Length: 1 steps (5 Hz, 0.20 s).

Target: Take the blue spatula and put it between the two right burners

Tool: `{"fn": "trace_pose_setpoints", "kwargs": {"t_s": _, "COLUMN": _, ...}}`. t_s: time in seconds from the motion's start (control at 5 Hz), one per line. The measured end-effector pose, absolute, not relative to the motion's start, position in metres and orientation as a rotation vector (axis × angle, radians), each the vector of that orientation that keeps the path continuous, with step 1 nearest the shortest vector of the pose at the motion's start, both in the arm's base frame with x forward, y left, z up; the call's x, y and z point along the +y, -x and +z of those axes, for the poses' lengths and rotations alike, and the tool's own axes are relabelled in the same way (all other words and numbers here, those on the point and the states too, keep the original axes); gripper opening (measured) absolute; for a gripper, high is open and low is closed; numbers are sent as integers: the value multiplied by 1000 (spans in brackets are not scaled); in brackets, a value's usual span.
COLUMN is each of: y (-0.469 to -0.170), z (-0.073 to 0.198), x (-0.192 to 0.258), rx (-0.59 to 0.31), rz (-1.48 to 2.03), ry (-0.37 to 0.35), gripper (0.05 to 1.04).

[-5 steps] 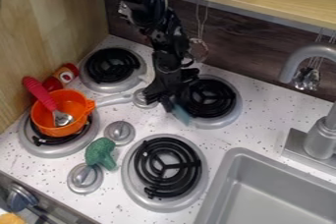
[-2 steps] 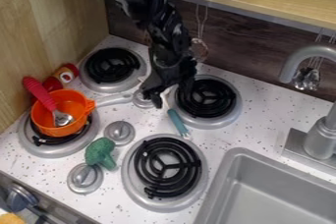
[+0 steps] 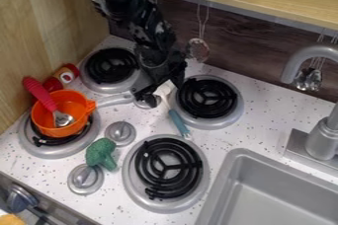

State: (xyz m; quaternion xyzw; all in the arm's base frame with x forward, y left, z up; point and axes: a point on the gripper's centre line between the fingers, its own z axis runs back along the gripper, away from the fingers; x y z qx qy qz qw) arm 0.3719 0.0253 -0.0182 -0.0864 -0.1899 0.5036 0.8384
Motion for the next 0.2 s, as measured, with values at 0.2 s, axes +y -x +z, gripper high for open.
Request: {"fn": "trace_pose_setpoints", "kwargs": {"t_s": 0.2, "y": -362, "z": -17, "x": 22, "rx": -409, "rz": 1009, "ry": 183, "gripper": 999}}
